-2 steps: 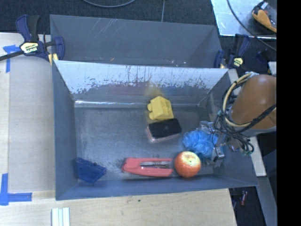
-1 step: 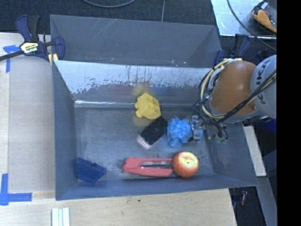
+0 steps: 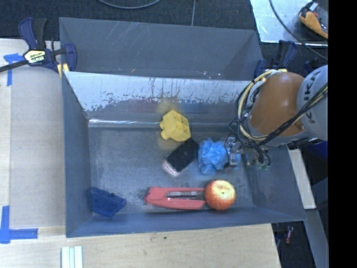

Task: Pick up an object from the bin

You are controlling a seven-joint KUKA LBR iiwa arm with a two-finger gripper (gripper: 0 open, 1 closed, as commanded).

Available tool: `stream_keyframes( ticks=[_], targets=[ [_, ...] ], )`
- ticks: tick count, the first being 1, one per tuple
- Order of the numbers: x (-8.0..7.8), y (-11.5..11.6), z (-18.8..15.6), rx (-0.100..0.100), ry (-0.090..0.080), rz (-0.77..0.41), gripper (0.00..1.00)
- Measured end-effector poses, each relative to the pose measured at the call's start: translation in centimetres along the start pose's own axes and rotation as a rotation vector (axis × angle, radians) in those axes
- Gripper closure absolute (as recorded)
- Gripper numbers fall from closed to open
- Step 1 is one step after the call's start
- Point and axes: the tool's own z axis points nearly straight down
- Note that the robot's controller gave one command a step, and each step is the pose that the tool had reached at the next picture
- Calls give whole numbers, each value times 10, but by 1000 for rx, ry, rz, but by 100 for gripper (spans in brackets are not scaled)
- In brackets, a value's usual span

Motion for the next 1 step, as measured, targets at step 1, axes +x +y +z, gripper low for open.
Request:
stream_keyframes(
  ticks=[1],
  targets=[
    [0, 0, -4, 1, -3, -1, 100]
  ],
)
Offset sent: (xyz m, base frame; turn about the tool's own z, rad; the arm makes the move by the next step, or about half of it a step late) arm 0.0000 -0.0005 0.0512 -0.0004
